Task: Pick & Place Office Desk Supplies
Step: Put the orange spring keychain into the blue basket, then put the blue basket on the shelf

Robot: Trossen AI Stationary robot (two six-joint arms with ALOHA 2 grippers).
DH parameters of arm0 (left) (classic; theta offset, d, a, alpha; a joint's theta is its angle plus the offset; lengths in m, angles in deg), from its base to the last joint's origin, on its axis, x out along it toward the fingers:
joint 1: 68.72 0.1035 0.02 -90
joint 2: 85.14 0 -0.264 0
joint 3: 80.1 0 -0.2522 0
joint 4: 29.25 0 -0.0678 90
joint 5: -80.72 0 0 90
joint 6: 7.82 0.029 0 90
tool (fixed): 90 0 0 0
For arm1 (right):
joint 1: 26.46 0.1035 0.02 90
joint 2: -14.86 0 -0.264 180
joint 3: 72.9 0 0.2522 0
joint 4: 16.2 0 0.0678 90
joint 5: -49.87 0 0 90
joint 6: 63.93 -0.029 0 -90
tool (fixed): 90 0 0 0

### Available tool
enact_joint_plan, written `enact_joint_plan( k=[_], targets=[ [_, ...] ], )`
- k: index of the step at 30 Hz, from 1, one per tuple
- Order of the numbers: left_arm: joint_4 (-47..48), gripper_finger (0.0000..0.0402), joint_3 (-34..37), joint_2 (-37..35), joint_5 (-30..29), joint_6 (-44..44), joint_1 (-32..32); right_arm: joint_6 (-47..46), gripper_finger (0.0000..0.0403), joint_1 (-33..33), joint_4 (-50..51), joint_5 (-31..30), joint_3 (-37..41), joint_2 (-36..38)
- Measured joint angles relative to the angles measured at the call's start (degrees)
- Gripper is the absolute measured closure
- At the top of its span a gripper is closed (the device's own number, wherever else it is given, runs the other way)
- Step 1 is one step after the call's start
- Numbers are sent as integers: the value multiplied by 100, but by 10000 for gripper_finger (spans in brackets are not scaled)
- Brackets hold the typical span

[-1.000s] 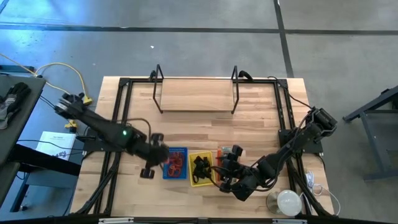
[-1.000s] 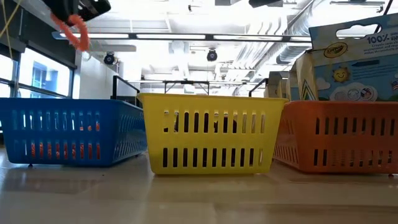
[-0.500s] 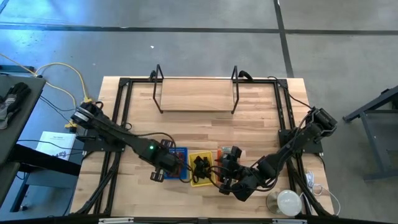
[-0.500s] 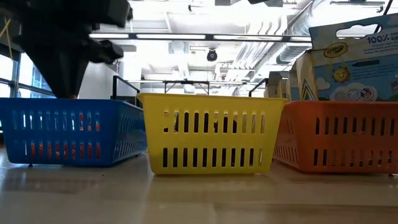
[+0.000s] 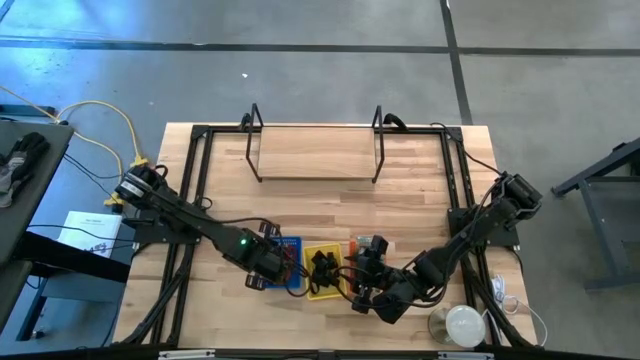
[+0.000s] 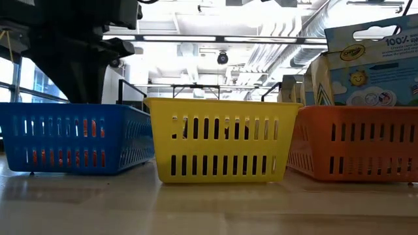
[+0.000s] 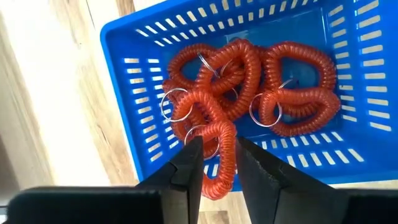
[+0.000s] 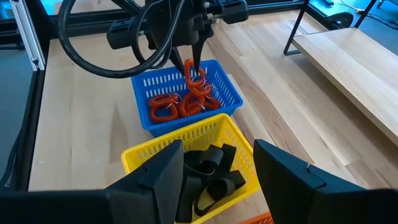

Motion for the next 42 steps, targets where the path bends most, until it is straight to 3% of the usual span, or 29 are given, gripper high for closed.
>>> enact_joint_plan(
  k=[8, 11, 16, 27, 42],
  targets=[
    [4, 311, -133, -1, -108, 1064, -181, 0, 220, 0, -13, 0, 0, 0],
    [12, 311, -284, -2, -457, 1383, -287, 2, 220, 0, -13, -2, 0, 0],
    [216, 311, -627, -220, -1149, 1314, -472, 304, 220, -64, -37, -1, 0, 0],
    [819, 312, -756, -1400, -1093, 576, -691, 577, 220, -322, 7, 290, 0, 0],
    [929, 312, -754, -1692, -1086, 648, -743, 1794, 220, -545, -449, 465, 0, 2]
  ],
)
